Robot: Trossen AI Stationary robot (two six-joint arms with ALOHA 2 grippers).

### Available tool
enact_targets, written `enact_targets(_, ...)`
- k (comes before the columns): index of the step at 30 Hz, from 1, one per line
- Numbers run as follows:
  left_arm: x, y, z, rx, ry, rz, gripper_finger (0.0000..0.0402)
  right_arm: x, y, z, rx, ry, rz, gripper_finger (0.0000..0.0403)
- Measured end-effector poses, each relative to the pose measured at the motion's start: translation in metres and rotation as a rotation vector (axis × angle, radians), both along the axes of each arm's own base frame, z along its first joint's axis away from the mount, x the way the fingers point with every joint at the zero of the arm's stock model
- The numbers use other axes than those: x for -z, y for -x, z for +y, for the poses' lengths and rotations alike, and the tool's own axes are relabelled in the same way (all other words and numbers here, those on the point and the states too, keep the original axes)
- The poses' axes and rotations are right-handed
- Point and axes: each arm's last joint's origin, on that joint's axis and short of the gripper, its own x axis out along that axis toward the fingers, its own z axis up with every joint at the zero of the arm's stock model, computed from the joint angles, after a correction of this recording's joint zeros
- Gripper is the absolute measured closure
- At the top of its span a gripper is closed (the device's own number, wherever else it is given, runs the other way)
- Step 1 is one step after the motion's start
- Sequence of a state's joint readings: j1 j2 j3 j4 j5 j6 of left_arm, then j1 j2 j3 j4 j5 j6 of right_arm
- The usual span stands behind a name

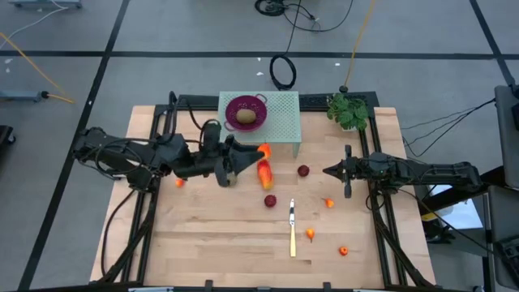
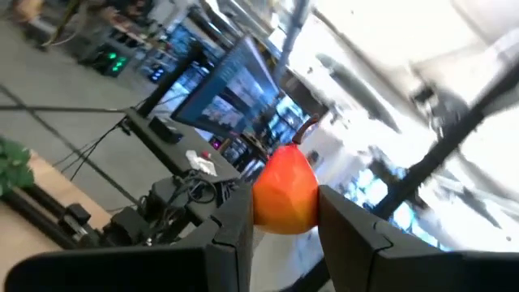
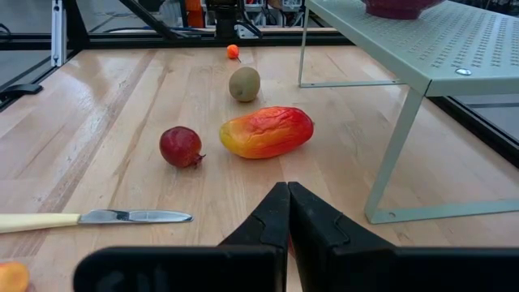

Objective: Pick & Place Fruit
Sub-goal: Put the pear into violet strainer bowl on the shelf

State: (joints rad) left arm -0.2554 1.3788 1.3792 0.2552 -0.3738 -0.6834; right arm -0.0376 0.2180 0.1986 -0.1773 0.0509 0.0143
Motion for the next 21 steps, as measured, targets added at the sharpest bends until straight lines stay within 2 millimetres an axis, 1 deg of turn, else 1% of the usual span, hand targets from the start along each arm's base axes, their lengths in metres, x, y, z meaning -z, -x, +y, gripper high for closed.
enact_targets(6, 0.0, 0.001, 0.003, -0.08, 0.186, -0.028, 0.0293, 0.0, 0.0, 0.0, 0.0, 0.0, 0.0, 0.0399)
enact_targets(10, 0.0, 0.001, 0.005, -0.109, 0.261, -0.042, 0.0293, 0.0, 0.0, 0.0, 0.0, 0.0, 0.0, 0.0399)
enact_targets(17, 0.001, 0.001, 0.005, -0.127, 0.261, -0.036, 0.0293, 0.0, 0.0, 0.0, 0.0, 0.0, 0.001, 0.0399)
enact_targets(21, 0.01, -0.001, 0.005, -0.158, 0.176, 0.075, 0.0293, 0.0, 0.0, 0.0, 0.0, 0.0, 0.0, 0.0399)
